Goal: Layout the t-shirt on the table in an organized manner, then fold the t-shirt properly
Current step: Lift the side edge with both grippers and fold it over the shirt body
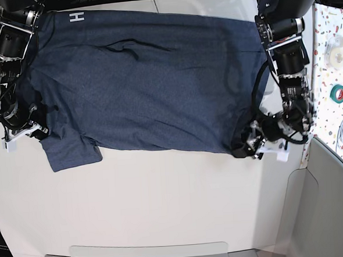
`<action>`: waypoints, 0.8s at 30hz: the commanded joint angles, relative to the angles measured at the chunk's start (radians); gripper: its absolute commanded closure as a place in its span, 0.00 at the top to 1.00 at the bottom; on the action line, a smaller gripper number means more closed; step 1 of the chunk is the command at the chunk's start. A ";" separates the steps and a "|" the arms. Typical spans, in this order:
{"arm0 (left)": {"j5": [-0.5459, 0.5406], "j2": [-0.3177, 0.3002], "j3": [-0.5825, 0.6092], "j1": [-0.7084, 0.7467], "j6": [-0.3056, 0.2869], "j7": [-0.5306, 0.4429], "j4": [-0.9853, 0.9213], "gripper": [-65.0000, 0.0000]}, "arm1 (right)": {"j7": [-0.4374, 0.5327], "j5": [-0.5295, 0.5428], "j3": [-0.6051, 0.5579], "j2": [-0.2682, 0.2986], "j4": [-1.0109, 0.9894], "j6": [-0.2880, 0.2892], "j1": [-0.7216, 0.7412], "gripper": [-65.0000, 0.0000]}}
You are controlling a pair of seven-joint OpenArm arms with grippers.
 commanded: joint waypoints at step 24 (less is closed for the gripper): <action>0.009 -0.098 0.196 -0.018 -0.010 -0.217 0.018 0.01 | -0.106 -0.098 -0.011 -0.004 -0.002 -0.025 -0.016 0.01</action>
